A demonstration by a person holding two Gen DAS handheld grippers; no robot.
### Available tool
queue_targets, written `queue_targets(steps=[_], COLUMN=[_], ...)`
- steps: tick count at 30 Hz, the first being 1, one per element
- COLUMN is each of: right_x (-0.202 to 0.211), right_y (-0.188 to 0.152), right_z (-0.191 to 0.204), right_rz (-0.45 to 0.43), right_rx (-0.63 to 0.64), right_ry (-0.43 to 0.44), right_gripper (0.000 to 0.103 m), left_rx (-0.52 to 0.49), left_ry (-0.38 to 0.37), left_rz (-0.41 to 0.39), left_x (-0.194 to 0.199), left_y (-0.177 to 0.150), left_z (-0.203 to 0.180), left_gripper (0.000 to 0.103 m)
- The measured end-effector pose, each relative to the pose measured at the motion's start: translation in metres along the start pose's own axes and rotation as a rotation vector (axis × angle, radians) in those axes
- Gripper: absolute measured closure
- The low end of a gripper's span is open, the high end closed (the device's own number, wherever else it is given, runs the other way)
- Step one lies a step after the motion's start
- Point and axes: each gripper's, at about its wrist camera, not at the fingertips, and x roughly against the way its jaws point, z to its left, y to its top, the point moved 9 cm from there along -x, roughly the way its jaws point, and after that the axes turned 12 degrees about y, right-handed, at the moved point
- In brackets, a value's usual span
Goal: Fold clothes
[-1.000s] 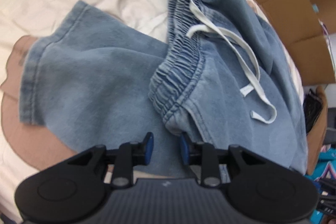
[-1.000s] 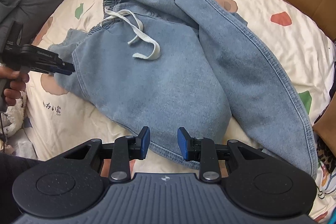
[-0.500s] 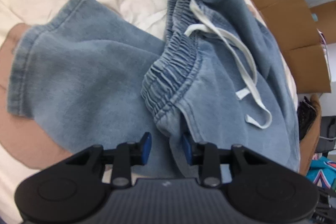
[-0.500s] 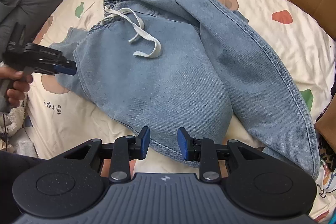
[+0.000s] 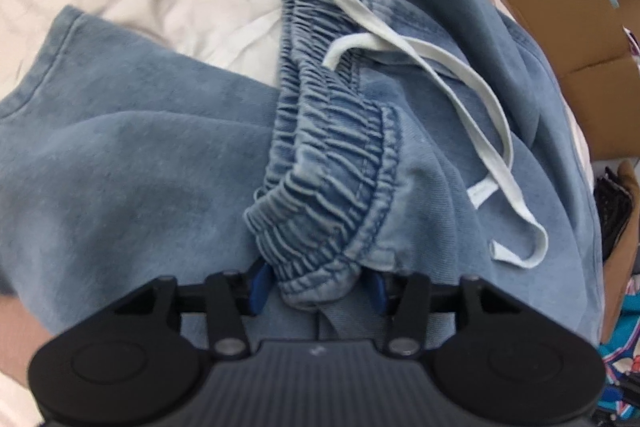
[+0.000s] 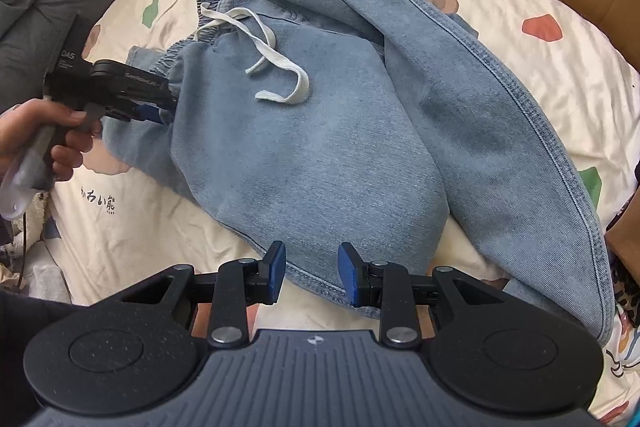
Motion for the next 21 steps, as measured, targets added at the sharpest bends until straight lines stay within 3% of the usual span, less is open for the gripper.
queue_targets(steps=[4,12,16,21], right_x=[0.0,-0.001,-0.002,-0.002], right_y=[0.001,0.002,0.002,0.002], right_z=[0.001,0.0,0.002,0.004], right_rz=[-0.004,-0.005,-0.001,0.0], right_rx=[0.002,0.007,0.017,0.022], right_ry=[0.003,0.004,0.006,0.002], right_gripper=[0.067,0.067,0.067,0.067], left_rx=[0.005,0.095,0.14,0.136], left_ry=[-0.025,-0.099,-0.078,-0.082], left_rz=[-0.004,-0.032,-0.02,-0.003], left_x=[0.011,0.05,0.045,0.033], left_y=[-0.003,-0.024,-0.021,-0.024], left_z=[0.005,0.052,0.067,0.058], left_gripper=[0.053,0.053,0.055,0.056])
